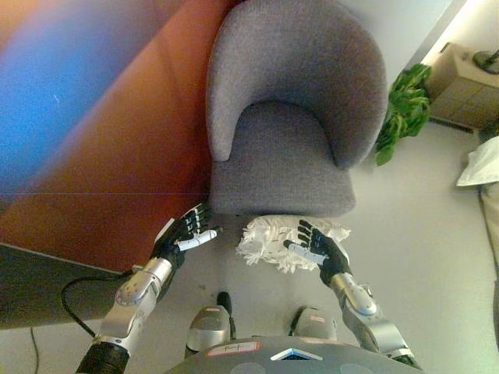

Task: Pick up the pillow and put it on the sofa.

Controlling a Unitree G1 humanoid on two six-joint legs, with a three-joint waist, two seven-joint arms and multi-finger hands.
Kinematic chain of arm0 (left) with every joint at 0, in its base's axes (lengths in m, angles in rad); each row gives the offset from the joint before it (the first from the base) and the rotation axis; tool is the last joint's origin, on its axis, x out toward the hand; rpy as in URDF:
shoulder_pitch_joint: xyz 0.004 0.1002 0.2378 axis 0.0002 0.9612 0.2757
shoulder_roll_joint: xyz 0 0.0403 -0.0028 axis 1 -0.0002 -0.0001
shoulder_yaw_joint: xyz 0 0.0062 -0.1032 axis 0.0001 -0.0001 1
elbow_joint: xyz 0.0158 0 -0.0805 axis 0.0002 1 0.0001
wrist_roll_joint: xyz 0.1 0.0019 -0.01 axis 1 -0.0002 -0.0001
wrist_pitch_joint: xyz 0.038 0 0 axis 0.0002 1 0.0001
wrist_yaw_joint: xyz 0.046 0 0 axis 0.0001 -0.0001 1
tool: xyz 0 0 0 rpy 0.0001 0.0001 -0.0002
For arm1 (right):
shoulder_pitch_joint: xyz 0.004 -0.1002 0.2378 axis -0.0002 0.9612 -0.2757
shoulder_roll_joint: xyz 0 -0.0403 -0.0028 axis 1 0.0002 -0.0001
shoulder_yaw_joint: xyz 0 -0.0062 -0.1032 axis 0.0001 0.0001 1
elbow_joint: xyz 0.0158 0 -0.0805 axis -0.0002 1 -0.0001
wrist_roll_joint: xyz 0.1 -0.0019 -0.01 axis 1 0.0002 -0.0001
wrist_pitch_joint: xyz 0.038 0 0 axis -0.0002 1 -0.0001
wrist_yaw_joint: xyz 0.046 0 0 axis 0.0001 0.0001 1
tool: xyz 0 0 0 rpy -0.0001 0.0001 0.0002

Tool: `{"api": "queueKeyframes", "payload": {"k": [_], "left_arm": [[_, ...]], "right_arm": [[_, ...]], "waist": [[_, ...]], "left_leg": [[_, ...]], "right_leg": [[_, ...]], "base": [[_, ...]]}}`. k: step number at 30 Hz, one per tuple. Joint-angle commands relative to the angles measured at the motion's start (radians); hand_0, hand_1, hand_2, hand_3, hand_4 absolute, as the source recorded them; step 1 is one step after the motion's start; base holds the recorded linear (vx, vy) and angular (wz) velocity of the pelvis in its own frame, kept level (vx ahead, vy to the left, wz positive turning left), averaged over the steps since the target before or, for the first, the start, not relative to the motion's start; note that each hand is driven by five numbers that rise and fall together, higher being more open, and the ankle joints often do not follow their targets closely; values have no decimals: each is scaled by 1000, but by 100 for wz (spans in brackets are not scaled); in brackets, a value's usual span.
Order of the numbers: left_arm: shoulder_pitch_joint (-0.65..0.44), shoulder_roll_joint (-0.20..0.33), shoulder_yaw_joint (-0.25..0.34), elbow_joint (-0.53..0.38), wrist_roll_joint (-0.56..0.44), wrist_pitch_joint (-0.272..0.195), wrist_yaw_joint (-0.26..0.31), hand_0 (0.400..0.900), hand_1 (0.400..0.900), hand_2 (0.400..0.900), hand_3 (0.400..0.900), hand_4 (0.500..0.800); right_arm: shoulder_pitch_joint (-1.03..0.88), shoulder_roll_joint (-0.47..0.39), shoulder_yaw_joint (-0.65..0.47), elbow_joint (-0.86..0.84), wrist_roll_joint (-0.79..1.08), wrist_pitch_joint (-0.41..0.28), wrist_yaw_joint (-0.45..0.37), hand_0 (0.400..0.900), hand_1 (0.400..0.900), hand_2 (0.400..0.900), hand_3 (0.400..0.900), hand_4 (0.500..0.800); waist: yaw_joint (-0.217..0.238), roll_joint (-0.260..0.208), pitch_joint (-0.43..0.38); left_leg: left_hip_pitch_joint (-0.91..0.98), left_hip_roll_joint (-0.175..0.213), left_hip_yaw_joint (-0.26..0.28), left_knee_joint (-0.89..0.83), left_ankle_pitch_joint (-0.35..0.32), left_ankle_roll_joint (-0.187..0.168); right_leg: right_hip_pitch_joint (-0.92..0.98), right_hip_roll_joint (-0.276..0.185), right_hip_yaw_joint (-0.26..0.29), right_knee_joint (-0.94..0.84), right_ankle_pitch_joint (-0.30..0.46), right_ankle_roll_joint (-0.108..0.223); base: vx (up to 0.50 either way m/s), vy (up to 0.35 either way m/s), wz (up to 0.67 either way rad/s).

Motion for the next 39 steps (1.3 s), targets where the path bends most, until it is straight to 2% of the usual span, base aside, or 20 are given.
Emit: {"api": "queueKeyframes", "payload": {"k": [1, 2, 3, 6, 9, 11, 15, 18, 22, 26, 27, 31, 35, 39], "left_arm": [[-16, 24, 8, -141, -20, -71, -14, 900, 900, 900, 900, 800], [2, 24, 10, -144, -18, -84, -16, 900, 900, 900, 900, 800], [17, 24, 13, -147, -17, -92, -22, 900, 900, 900, 900, 800], [51, 18, 22, -151, -21, -105, -12, 900, 900, 900, 900, 800], [71, 19, 46, -173, -58, -99, -16, 900, 900, 900, 900, 800], [68, 20, 45, -184, -61, -107, -24, 900, 900, 900, 900, 800], [-1, 21, 26, -182, -103, -148, -8, 900, 900, 900, 900, 800], [-52, 34, 13, -170, -112, -191, -16, 900, 900, 900, 900, 800], [-117, 66, -1, -168, -123, -239, -22, 900, 900, 900, 900, 800], [-163, 80, -17, -175, -121, -266, -6, 900, 900, 900, 900, 800], [-180, 81, -19, -181, -145, -265, -8, 900, 900, 900, 900, 800], [-228, 63, -28, -201, -174, -303, -9, 900, 900, 900, 900, 800], [-266, 53, -38, -224, -169, -331, 2, 900, 900, 900, 900, 800], [-310, 33, -43, -240, -218, -330, 13, 900, 900, 900, 900, 800]], "right_arm": [[-24, -45, -68, -78, -20, -101, -31, 900, 900, 900, 900, 800], [-15, -48, -69, -92, -24, -94, -33, 900, 900, 900, 900, 800], [-3, -52, -72, -104, -31, -89, -36, 900, 900, 900, 900, 800], [17, -75, -91, -104, -117, -73, -57, 900, 900, 900, 900, 800], [12, -123, -106, -93, -285, -57, -111, 900, 900, 900, 900, 800], [-22, -172, -108, -76, -422, -43, -174, 900, 900, 900, 900, 800], [-188, -265, -73, -31, -604, 26, -265, 900, 900, 900, 900, 800], [-297, -293, -55, 12, -686, 60, -267, 900, 900, 900, 900, 800], [-381, -313, -26, 37, -737, 90, -265, 900, 900, 900, 900, 800], [-418, -305, -9, 46, -740, 103, -267, 900, 900, 900, 900, 800], [-431, -302, -6, 48, -727, 103, -271, 900, 900, 900, 900, 800], [-465, -288, -2, 46, -712, 121, -306, 900, 900, 900, 900, 800], [-493, -288, -11, 43, -718, 126, -327, 900, 900, 900, 900, 800], [-562, -297, -19, 53, -690, 150, -363, 900, 900, 900, 900, 800]], "waist": [[-40, -41, 17], [-45, -45, 17], [-45, -44, 15], [-35, -46, -11], [-29, -36, -17], [-22, -29, -5], [-9, -10, 67], [-7, -6, 123], [-6, -8, 206], [-3, -14, 250], [-4, -15, 264], [-10, -4, 307], [-20, 15, 335], [-31, 36, 367]], "left_leg": [[4, 77, -3, 22, -52, -71], [20, 89, -16, 21, -64, -73], [30, 101, -28, 20, -66, -78], [42, 140, -54, 31, -61, -101], [61, 201, -32, 20, -23, -130], [42, 228, -32, 39, -7, -145], [-45, 261, -66, 112, 15, -176], [-105, 273, -80, 139, 1, -179], [-225, 279, -111, 235, -24, -164], [-345, 270, -133, 335, -54, -152], [-392, 264, -143, 374, -68, -147], [-556, 253, -171, 518, -118, -144], [-672, 254, -164, 608, -140, -135], [-812, 264, -172, 727, -165, -131]], "right_leg": [[-6, -58, 92, -153, 313, 27], [-10, -69, 114, -139, 332, 36], [0, -67, 124, -140, 315, 37], [68, -45, 86, -150, 254, 37], [95, -20, 49, -114, 184, 23], [94, -3, 36, -91, 150, 10], [21, 9, 45, -57, 142, -7], [-56, -10, 54, -8, 136, -7], [-215, -75, 92, 151, 113, -3], [-327, -112, 131, 254, 86, -1], [-370, -118, 149, 286, 75, -1], [-494, -125, 200, 388, 36, -13], [-605, -120, 237, 482, 6, -21], [-736, -104, 285, 594, -26, -26]], "base": [[385, -316, 74], [345, -249, 64], [357, -238, 57], [304, -209, 37], [268, -168, 40], [139, -138, 35], [-76, -94, 23], [-185, -66, 17], [-171, -21, 20], [-126, 0, 12], [-157, 7, 11], [-139, 36, 8], [-133, 89, 1], [-142, 132, -7]]}}
